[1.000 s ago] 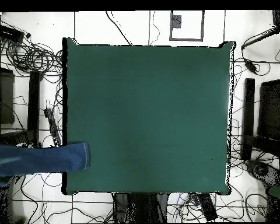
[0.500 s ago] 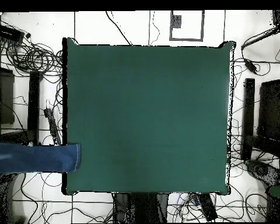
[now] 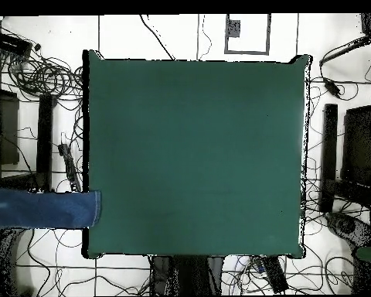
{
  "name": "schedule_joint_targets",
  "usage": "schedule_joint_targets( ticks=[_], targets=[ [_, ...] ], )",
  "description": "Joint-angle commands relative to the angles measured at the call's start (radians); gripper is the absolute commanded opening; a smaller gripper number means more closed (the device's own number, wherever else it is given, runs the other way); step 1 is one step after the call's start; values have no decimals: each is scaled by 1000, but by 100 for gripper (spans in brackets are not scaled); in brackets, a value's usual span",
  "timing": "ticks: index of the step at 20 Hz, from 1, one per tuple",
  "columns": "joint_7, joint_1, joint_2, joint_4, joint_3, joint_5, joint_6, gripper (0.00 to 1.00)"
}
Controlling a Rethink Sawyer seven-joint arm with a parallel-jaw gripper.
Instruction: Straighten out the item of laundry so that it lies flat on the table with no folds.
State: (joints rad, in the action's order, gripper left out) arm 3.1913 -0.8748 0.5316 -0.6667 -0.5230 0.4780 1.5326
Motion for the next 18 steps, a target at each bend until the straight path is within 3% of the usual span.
schedule_joint_targets(
  ticks=[1,4,8,12,15,18],
  targets=[
    [428,27,-127,210,16,102,163,0],
    [470,44,-180,309,-19,153,207,0],
    [537,38,-198,323,-31,207,143,0],
    [522,54,-259,425,-110,253,237,0],
    [525,63,-277,447,-150,296,248,0],
    [546,92,-308,516,-248,402,299,0]
  ],
)
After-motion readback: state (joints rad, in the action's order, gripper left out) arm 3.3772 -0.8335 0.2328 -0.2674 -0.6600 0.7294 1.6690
